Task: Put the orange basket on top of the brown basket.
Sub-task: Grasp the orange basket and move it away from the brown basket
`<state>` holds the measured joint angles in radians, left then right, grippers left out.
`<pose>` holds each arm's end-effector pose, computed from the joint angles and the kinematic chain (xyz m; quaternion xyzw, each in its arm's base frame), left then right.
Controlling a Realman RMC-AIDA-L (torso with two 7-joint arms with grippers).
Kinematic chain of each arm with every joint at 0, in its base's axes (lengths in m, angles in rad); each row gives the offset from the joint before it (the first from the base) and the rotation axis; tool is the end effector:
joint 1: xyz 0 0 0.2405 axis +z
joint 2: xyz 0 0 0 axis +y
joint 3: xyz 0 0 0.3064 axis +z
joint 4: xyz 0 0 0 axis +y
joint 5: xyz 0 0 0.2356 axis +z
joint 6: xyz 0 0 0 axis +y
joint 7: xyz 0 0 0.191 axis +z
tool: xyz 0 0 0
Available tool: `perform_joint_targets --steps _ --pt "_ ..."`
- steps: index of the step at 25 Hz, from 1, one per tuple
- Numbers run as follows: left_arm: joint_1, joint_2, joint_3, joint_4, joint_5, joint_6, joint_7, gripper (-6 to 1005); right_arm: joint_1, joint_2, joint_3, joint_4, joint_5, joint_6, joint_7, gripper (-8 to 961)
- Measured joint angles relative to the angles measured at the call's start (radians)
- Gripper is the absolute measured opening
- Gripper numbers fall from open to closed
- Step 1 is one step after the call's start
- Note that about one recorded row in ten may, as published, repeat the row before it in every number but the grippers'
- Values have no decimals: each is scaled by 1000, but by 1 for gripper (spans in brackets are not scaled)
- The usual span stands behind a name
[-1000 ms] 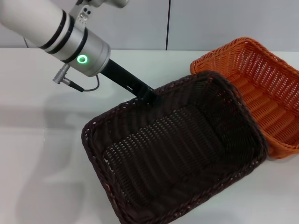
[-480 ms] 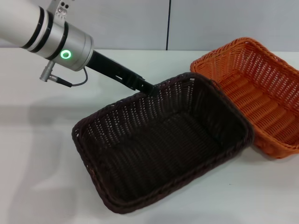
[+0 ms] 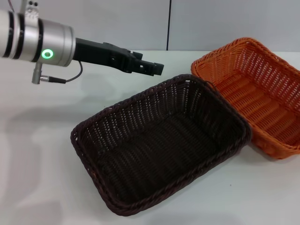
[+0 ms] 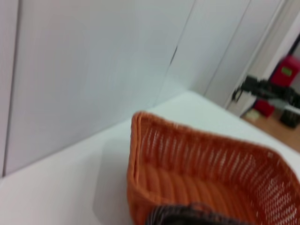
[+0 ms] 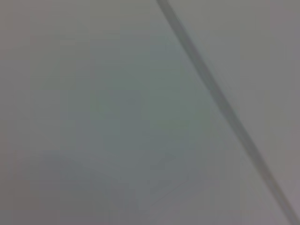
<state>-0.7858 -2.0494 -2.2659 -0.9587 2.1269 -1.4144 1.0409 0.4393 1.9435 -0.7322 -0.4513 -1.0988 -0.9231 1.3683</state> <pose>-0.1728 0.4920 -0.0267 -0.9312 -0.2945 -0.1580 0.1459 0.4177 0.4668 0.0896 -0.6354 0.4281 0.4011 0.5021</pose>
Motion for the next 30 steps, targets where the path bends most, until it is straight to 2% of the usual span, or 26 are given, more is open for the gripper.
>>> perform_joint_targets --steps 4,5,6,8,9,10,11,12,13,14,15,16,18,19,23,30 --pt "33 2 0 8 -48 19 17 866 -18 -53 8 -164 -312 -104 384 676" --pt "45 1 0 11 -56 22 26 865 -21 -83 25 -240 -442 -190 568 676" --pt "45 1 0 11 -56 22 26 865 -21 -83 25 -240 -442 -190 568 676" --pt "56 -1 0 21 -59 26 39 863 -3 -116 104 -326 -600 -339 795 675" --pt "56 -1 0 21 -59 26 39 863 -3 -116 104 -326 -600 -339 795 675" --pt "57 -2 0 28 -60 27 43 863 30 -142 187 -368 -729 -457 935 674" --pt "58 -2 0 48 -62 32 55 863 30 -142 187 -368 -729 -457 935 674" --pt "58 -2 0 54 -63 34 61 863 54 -158 234 -382 -797 -512 986 674" --pt "58 -2 0 73 -70 40 78 863 104 -192 315 -398 -949 -619 1072 673" --pt "58 -2 0 73 -70 40 78 863 104 -192 315 -398 -949 -619 1072 673" --pt "58 -2 0 90 -78 46 93 863 150 -220 358 -403 -1080 -700 1129 673" --pt "58 -2 0 93 -80 47 96 863 150 -220 358 -403 -1080 -700 1129 672" --pt "58 -3 0 111 -90 50 113 863 207 -250 372 -409 -1241 -806 1184 672" --pt "58 -3 0 115 -93 53 118 863 207 -250 372 -409 -1241 -806 1184 671" --pt "56 -3 1 133 -100 71 132 863 273 -263 366 -410 -1406 -917 1213 670" --pt "49 -4 5 178 -111 94 167 863 282 -264 346 -403 -1450 -976 1251 668"
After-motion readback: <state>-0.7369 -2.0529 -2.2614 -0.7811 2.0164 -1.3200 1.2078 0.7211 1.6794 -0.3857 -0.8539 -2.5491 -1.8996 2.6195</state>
